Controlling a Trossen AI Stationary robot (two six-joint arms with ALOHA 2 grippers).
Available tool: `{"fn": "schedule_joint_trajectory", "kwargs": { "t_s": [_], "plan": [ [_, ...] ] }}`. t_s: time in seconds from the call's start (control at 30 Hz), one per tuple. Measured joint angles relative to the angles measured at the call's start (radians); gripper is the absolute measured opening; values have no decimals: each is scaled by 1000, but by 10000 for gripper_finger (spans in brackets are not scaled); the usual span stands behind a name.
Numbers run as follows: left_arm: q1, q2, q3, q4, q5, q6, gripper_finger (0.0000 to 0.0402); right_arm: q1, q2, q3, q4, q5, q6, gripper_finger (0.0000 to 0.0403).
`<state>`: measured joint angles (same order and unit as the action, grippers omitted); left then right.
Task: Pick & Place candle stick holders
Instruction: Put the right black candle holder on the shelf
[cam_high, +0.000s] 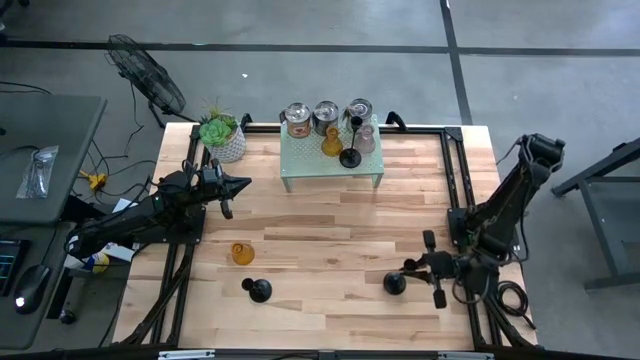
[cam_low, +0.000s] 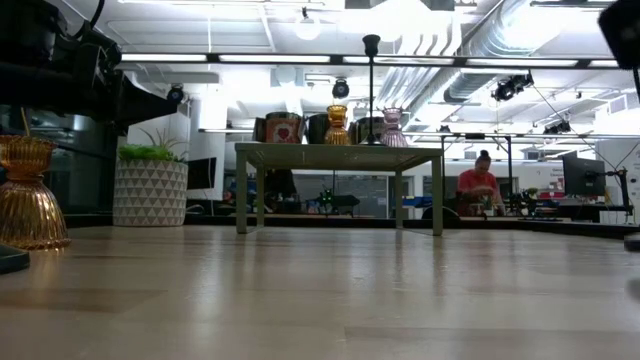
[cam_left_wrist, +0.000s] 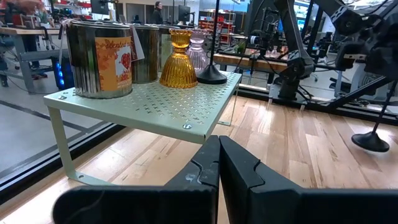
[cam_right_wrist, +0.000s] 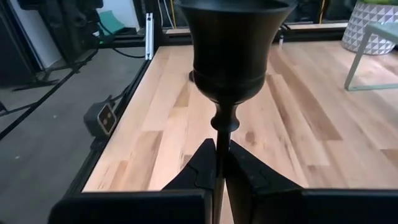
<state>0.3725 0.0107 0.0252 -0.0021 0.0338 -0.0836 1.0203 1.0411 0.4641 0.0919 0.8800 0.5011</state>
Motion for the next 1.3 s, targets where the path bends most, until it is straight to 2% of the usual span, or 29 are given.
{"fn": "schedule_joint_trajectory", "kwargs": {
  "t_s": [0.3,0.67,0.97,1.3],
  "plan": [
    [0,0,0,0,0,0,0,-196,0,131,-41,-143,-88,5],
    [0,0,0,0,0,0,0,-571,14,366,-211,-304,-210,5],
    [0,0,0,0,0,0,0,-869,172,543,-198,-466,-337,6],
    [0,0,0,0,0,0,0,-1062,372,753,-160,-521,-402,6]
  ]
}}
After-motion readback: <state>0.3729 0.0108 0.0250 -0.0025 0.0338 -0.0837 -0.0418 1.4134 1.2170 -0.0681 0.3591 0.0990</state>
